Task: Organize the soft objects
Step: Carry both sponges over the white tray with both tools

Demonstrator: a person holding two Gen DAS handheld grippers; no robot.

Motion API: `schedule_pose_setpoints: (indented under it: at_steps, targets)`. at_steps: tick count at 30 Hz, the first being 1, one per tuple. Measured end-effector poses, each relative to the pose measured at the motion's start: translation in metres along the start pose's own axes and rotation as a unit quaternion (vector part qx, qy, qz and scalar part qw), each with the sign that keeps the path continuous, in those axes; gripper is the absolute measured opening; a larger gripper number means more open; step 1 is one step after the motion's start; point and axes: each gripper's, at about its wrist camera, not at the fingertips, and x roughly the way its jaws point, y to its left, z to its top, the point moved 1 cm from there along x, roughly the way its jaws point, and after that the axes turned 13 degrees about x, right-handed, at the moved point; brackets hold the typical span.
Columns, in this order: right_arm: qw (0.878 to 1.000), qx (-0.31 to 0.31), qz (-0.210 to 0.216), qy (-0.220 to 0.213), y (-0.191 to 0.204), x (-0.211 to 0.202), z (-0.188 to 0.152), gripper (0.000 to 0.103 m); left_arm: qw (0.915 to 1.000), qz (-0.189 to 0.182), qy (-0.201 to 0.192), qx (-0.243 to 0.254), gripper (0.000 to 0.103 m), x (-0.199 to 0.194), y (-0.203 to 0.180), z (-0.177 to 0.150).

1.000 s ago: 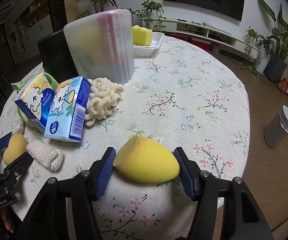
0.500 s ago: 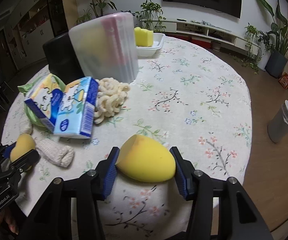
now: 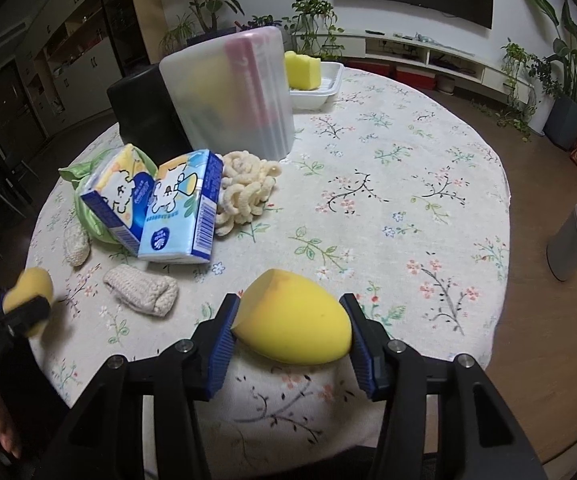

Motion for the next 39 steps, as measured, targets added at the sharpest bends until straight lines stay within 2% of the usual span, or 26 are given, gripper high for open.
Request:
schedule_pose_setpoints:
  at_steps: [7,10,15,20,24,28,33,36,39]
  targets:
    - [1.0,0.021,0.016,0.016,-0.032,-0.022,0.03,0.053,0.9985,0.044,-0.023,-0.024,0.041,-0.028,0.07,0.042]
    - [1.0,0.024,-0.002,0.008,-0.051,-0.028,0.052,0.053,0.9977,0.058,-0.027,-0.023,0.041,-0.027,0.103,0.066]
    - [0.999,0.031,-0.036,-0.016,-0.087,-0.032,0.111,0.054,0.9976,0.063,-0.026,-0.006,0.041,-0.003,0.148,0.119]
    - [0.999,0.029,-0.039,-0.024,-0.101,-0.013,0.179,0.053,0.9975,0.058,-0.026,0.031,0.041,0.034,0.167,0.185]
    - [0.999,0.0,-0.022,-0.031,-0.083,0.011,0.24,0.053,0.9958,0.058,-0.009,0.07,0.041,0.076,0.17,0.238]
    - [0.998,-0.057,0.014,-0.025,-0.037,0.042,0.288,0.054,0.9927,0.028,0.018,0.116,0.041,0.132,0.16,0.285]
    - [0.987,-0.159,0.027,0.027,0.037,0.104,0.334,0.054,0.9815,0.011,0.068,0.179,0.041,0.197,0.141,0.31]
    - [0.976,-0.206,0.044,0.062,0.076,0.135,0.35,0.054,0.974,-0.003,0.101,0.202,0.041,0.231,0.135,0.313]
    - [0.965,-0.241,0.045,0.096,0.098,0.164,0.353,0.054,0.9648,-0.007,0.124,0.232,0.042,0.256,0.128,0.311]
